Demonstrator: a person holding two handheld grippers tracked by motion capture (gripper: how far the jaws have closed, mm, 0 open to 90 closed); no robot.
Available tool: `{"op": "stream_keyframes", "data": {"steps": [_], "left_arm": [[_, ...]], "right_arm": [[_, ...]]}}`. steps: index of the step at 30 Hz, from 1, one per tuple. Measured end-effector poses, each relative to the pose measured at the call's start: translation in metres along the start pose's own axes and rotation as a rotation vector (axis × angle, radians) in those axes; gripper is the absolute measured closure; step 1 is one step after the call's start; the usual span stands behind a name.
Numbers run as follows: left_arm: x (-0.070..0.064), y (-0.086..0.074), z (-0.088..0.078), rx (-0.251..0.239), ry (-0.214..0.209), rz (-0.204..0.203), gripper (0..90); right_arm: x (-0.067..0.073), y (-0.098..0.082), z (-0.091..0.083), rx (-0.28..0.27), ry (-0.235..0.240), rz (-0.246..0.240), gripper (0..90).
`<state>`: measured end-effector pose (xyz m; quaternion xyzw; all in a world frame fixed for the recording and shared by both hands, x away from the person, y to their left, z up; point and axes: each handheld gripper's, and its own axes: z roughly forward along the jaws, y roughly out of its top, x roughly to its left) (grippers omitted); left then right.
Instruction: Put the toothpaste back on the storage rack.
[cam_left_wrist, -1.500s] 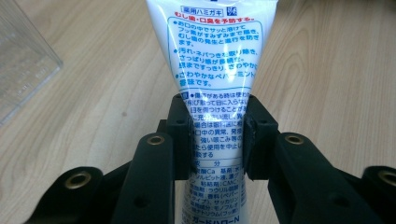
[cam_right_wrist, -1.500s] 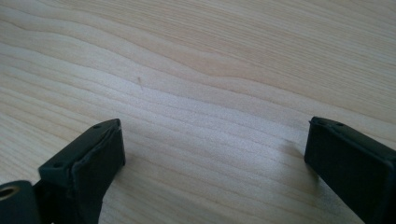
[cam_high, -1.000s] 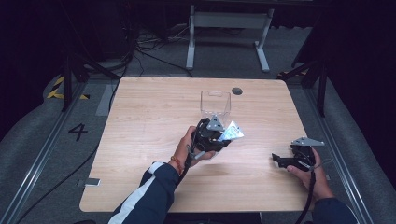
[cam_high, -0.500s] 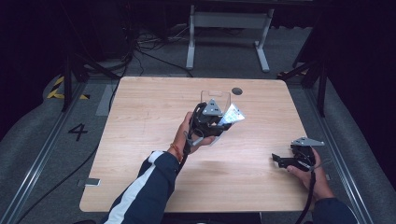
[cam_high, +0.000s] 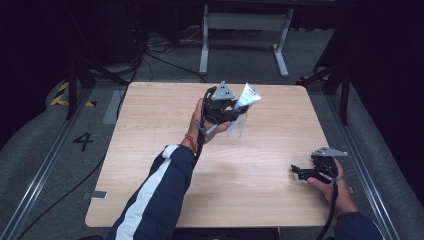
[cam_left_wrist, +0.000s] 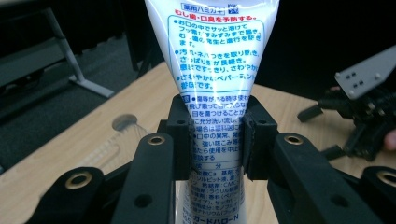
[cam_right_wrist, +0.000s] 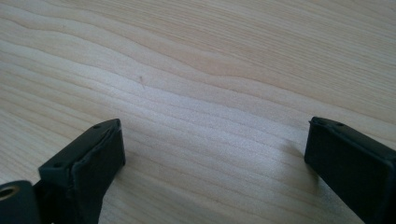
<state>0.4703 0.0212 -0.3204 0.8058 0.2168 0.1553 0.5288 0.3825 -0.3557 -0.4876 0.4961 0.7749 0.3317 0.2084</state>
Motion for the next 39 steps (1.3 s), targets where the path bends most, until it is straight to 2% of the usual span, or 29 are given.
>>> {"op": "stream_keyframes", "data": {"steps": [3, 7, 11, 15, 21, 26, 32, 33, 34, 39], "left_arm": [[0.011, 0.004, 0.005, -0.019, 0.01, 0.007, 70.0], [0.021, 0.006, 0.013, -0.032, 0.017, -0.007, 70.0], [0.029, 0.002, 0.023, -0.032, 0.031, -0.008, 70.0], [0.036, -0.002, 0.031, -0.039, 0.033, -0.028, 69.8], [0.047, -0.01, 0.037, -0.045, 0.051, -0.039, 69.7], [0.053, -0.016, 0.039, -0.04, 0.064, -0.045, 69.4], [0.055, -0.022, 0.041, -0.057, 0.038, -0.06, 69.3], [0.055, -0.022, 0.041, -0.057, 0.042, -0.046, 69.3], [0.054, -0.024, 0.042, -0.059, 0.041, -0.061, 69.2], [0.056, -0.03, 0.045, -0.067, 0.049, -0.073, 69.2]], "right_arm": [[0.0, 0.0, 0.0, 0.0, 0.0, -0.002, 5.3], [0.0, 0.0, 0.0, 0.001, 0.001, -0.004, 5.3], [0.0, 0.0, 0.0, 0.001, 0.002, -0.004, 5.3], [0.0, 0.0, 0.0, 0.0, 0.003, -0.006, 5.3], [0.0, 0.0, 0.0, -0.001, 0.004, -0.007, 5.3], [0.0, 0.0, 0.0, -0.001, 0.004, -0.009, 5.2], [0.0, 0.0, 0.0, -0.001, 0.009, -0.014, 5.2], [0.0, 0.0, 0.0, -0.001, 0.012, -0.017, 5.2], [0.0, 0.0, 0.0, -0.001, 0.013, -0.017, 5.2], [0.001, 0.0, 0.0, 0.0, 0.018, -0.021, 5.2]]}}
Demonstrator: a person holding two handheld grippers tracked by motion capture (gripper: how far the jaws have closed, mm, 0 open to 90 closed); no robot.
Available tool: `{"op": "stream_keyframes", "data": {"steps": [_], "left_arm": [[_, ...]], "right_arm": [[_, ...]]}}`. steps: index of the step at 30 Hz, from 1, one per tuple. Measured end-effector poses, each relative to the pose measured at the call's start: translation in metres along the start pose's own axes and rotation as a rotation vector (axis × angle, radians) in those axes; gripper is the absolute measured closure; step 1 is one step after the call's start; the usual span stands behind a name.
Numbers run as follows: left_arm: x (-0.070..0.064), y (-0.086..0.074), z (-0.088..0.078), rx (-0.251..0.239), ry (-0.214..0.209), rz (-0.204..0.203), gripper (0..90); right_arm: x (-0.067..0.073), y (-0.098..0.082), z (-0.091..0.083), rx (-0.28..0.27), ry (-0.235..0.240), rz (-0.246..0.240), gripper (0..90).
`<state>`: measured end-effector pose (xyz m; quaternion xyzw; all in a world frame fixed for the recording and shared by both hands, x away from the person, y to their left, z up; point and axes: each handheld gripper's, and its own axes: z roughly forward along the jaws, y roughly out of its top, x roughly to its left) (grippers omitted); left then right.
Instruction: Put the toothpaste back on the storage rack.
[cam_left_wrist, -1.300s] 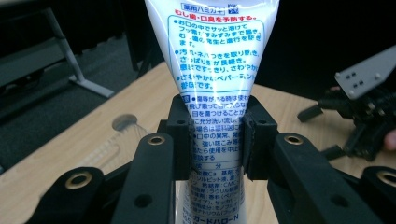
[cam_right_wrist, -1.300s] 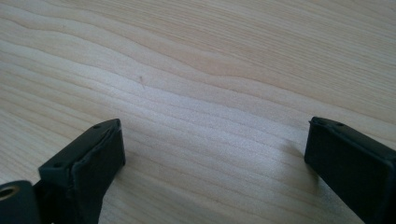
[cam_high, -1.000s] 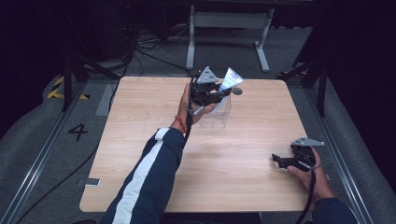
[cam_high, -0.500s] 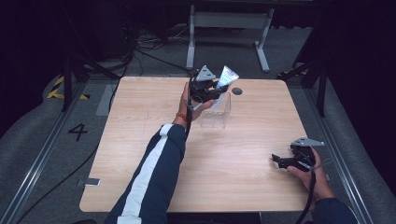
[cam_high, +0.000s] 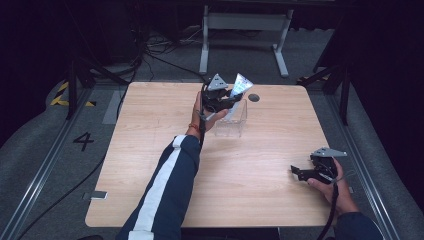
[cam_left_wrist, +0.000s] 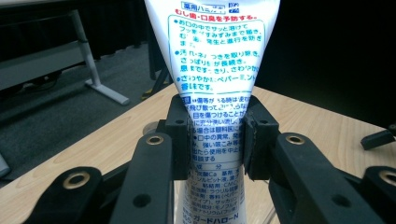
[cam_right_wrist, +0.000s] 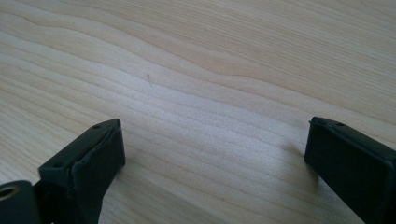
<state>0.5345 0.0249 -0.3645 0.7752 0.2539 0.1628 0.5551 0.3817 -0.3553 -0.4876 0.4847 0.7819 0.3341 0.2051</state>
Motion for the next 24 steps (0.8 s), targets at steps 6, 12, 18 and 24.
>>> {"op": "stream_keyframes", "data": {"steps": [6, 12, 18, 24], "left_arm": [[0.006, -0.007, 0.0, -0.002, 0.029, -0.035, 69.1], [0.012, -0.016, 0.002, 0.004, 0.049, -0.065, 68.9], [0.014, -0.024, 0.002, 0.028, 0.068, -0.062, 68.7], [0.012, -0.032, 0.0, 0.039, 0.076, -0.07, 68.4]], "right_arm": [[0.0, 0.0, 0.0, -0.001, 0.0, -0.001, 5.2], [0.0, 0.0, 0.0, 0.0, 0.0, -0.001, 5.2], [0.0, 0.0, 0.0, 0.0, 0.002, 0.0, 5.2], [0.0, 0.0, 0.0, 0.0, 0.002, -0.001, 5.2]]}}
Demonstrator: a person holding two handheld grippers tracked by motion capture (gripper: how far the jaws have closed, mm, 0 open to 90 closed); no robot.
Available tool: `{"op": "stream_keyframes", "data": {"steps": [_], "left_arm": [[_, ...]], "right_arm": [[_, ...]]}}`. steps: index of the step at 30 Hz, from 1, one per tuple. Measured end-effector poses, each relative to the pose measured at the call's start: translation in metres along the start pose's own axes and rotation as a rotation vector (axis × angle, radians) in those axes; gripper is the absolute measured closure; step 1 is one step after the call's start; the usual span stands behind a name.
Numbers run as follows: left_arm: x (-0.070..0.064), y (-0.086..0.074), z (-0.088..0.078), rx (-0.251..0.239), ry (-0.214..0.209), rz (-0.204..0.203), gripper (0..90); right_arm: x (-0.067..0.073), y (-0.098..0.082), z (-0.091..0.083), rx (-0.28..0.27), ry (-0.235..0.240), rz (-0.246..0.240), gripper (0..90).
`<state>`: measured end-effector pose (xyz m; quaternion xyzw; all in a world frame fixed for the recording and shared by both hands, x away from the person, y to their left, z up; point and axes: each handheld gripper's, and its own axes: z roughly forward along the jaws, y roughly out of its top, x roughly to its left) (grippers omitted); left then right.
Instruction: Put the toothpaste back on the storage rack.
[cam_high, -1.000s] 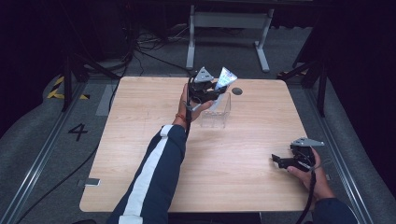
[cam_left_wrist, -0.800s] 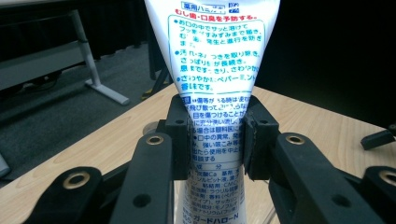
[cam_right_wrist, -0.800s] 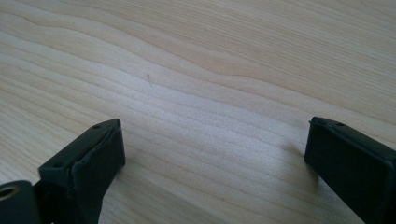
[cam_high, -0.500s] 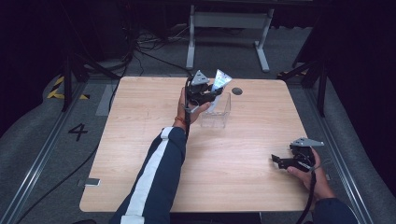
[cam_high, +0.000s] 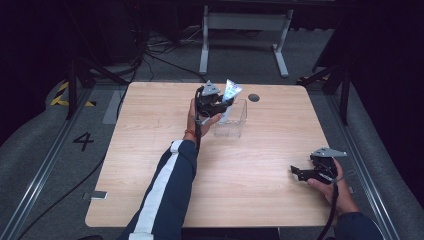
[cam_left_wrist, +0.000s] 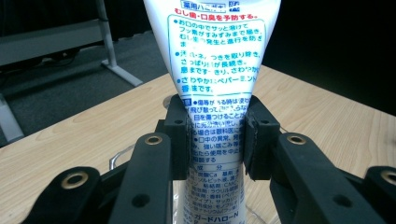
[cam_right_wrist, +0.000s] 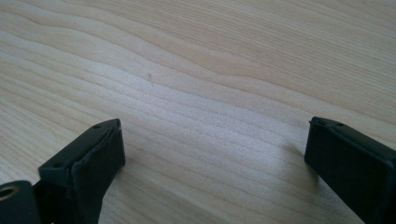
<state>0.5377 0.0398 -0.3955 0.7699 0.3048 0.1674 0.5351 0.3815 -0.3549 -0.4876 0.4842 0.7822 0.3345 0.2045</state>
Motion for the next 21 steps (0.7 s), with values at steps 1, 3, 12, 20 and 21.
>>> {"op": "stream_keyframes", "data": {"steps": [1, 3, 12, 20, 21], "left_arm": [[-0.0009, -0.0007, -0.0002, 0.006, 0.005, 0.007, 68.4], [-0.0009, -0.001, -0.0001, 0.01, 0.005, 0.019, 68.3], [-0.0044, -0.0036, -0.0011, 0.055, 0.031, 0.05, 67.4], [-0.0088, -0.0079, -0.0012, 0.072, 0.038, 0.066, 67.0], [-0.0088, -0.0088, -0.0016, 0.076, 0.039, 0.068, 67.0]], "right_arm": [[0.0, 0.0, 0.0, 0.0, 0.0, 0.0, 5.2], [0.0001, 0.0, 0.0, 0.0, 0.0, 0.0, 5.2], [0.0001, 0.0002, 0.0002, 0.0, 0.002, 0.0, 5.1], [0.0005, 0.0004, 0.0002, 0.002, 0.003, 0.002, 5.0], [0.0005, 0.0005, 0.0002, 0.002, 0.004, 0.001, 5.0]]}}
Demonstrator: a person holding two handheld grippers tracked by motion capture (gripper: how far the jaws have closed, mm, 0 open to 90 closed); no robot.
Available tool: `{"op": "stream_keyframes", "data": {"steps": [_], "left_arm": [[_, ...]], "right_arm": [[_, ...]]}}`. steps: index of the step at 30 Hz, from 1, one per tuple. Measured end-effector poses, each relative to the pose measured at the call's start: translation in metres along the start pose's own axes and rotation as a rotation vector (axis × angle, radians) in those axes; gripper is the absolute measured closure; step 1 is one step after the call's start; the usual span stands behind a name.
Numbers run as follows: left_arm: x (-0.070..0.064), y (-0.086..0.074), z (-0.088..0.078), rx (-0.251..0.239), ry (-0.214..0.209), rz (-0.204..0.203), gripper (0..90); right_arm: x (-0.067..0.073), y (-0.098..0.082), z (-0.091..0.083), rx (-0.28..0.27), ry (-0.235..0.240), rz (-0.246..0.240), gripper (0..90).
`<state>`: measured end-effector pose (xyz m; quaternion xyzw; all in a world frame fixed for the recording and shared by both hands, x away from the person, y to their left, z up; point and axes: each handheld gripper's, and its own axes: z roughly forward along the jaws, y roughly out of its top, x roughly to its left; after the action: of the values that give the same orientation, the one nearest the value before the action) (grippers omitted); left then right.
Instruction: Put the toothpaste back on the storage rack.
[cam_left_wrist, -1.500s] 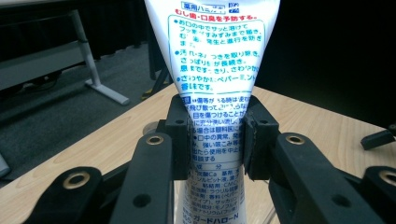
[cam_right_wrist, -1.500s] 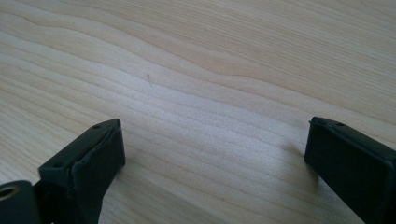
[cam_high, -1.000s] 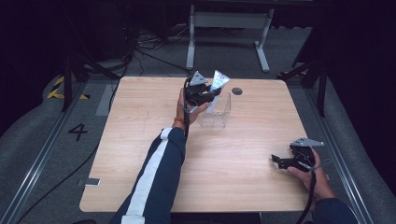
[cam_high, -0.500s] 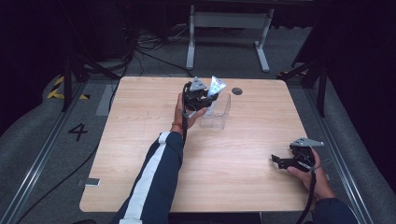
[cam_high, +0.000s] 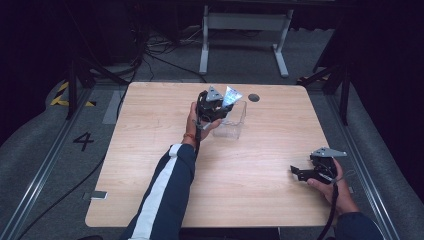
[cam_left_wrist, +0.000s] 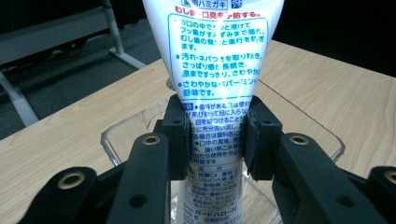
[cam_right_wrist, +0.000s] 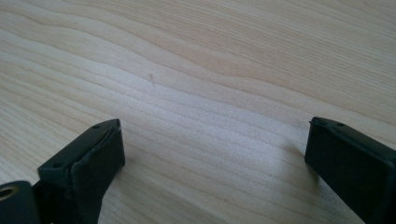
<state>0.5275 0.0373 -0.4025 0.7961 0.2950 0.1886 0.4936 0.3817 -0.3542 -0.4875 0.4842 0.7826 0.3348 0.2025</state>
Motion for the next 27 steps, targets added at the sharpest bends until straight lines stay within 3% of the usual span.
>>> {"op": "stream_keyframes", "data": {"steps": [11, 12, 21, 27], "left_arm": [[0.0, -0.005, 0.002, 0.047, 0.007, 0.024, 66.2], [-0.002, -0.006, 0.002, 0.056, 0.005, 0.008, 66.1], [-0.002, -0.01, 0.005, 0.121, 0.01, 0.022, 65.1], [-0.003, -0.011, 0.006, 0.123, 0.015, 0.033, 61.5]], "right_arm": [[0.0, 0.0, 0.0, 0.0, 0.002, -0.004, 4.8], [0.0, 0.0, 0.0, 0.0, 0.001, -0.004, 4.8], [0.0, 0.0, 0.001, 0.001, 0.001, -0.005, 4.5], [0.0, 0.001, 0.001, 0.001, 0.0, -0.005, 4.4]]}}
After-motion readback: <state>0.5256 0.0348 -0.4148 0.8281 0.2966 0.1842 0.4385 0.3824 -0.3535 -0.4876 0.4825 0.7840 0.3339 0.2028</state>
